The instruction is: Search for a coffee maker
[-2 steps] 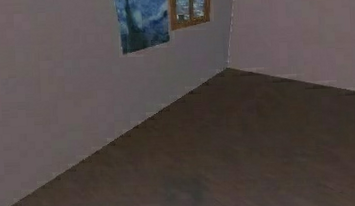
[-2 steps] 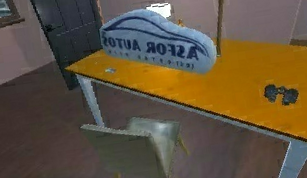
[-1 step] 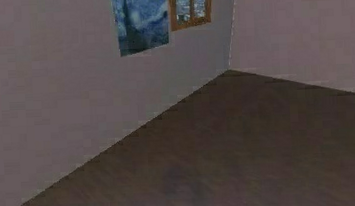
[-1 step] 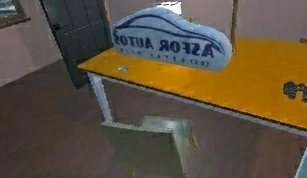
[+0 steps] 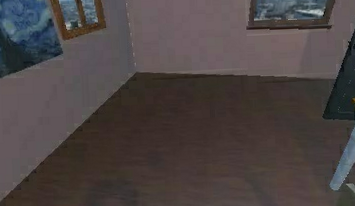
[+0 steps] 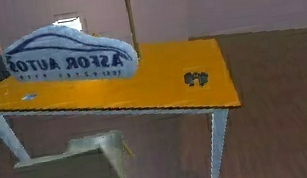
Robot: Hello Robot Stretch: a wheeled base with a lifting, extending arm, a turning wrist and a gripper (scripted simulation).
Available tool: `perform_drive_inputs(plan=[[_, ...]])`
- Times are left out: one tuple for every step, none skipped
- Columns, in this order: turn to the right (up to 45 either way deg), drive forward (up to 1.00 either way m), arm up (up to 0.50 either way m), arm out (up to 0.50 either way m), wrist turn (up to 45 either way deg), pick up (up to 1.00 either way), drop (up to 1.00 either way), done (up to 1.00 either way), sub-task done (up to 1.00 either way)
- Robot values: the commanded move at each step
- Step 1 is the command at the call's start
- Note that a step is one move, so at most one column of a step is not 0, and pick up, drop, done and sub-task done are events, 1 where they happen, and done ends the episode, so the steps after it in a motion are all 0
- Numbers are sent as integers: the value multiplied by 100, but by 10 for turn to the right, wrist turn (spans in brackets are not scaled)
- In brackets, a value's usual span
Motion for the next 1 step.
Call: perform_drive_inputs(plan=[[0,85,0,0,0,0,0,0,0]])
